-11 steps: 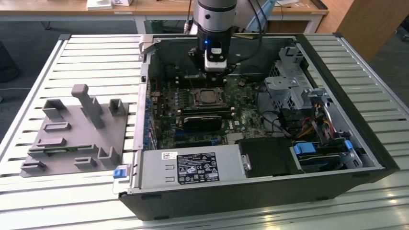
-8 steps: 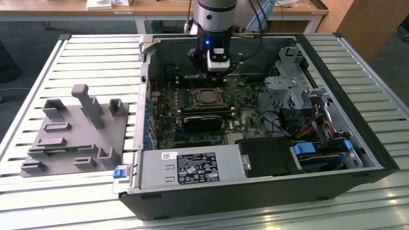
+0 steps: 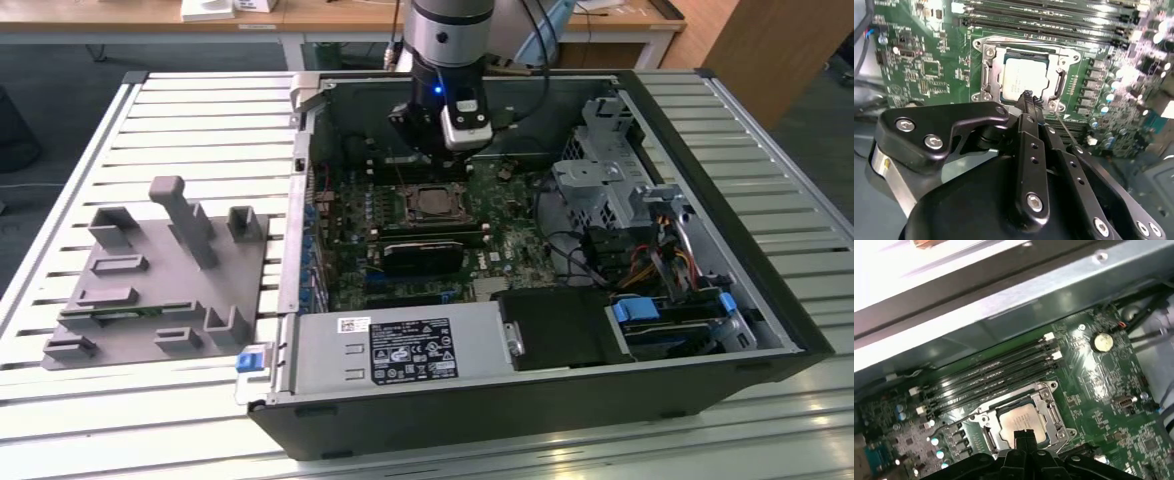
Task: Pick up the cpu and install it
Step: 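Install the first cpu locking lever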
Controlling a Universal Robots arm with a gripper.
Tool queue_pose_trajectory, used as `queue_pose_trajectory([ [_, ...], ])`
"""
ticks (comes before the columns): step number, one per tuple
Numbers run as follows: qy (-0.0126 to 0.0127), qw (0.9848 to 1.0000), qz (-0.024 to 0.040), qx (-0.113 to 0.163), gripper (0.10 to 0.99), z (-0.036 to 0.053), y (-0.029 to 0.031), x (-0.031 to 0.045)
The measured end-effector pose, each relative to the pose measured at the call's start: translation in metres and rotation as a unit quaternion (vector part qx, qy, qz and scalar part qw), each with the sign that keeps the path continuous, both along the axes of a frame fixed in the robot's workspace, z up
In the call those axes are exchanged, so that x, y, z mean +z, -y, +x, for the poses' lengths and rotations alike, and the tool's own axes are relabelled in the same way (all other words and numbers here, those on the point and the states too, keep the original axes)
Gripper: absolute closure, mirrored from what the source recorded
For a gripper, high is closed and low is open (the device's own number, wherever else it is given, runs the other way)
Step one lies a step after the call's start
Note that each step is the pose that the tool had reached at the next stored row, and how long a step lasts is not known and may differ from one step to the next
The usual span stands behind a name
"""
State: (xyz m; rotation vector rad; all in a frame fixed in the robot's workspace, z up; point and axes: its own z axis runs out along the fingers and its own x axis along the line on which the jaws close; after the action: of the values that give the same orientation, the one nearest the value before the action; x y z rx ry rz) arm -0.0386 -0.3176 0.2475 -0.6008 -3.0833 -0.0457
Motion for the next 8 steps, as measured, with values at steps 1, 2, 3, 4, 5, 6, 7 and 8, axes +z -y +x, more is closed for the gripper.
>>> queue_pose_trajectory([
  [1, 0.0, 1.0, 0.0, 0.009, 0.98, 0.0, 0.0, 0.0],
  [2, 0.0, 0.9998, 0.0, 0.018, 0.98, 0.0, 0.0, -0.0001],
  [3, 0.0, 0.9996, 0.0, 0.027, 0.98, 0.0, 0.0, -0.0001],
  [4, 0.0, 0.9994, 0.0, 0.035, 0.98, 0.0, 0.0, -0.0001],
  [5, 0.0, 0.9991, 0.0, 0.042, 0.98, 0.0, 0.0, -0.0002],
  [6, 0.0, 0.9988, 0.0, 0.048, 0.98, 0.0, 0.0, -0.0002],
  [7, 0.0, 0.9985, 0.0, 0.054, 0.98, 0.0, 0.0, -0.0002],
  [8, 0.0, 0.9983, 0.0, 0.059, 0.98, 0.0, 0.0, -0.0002],
])
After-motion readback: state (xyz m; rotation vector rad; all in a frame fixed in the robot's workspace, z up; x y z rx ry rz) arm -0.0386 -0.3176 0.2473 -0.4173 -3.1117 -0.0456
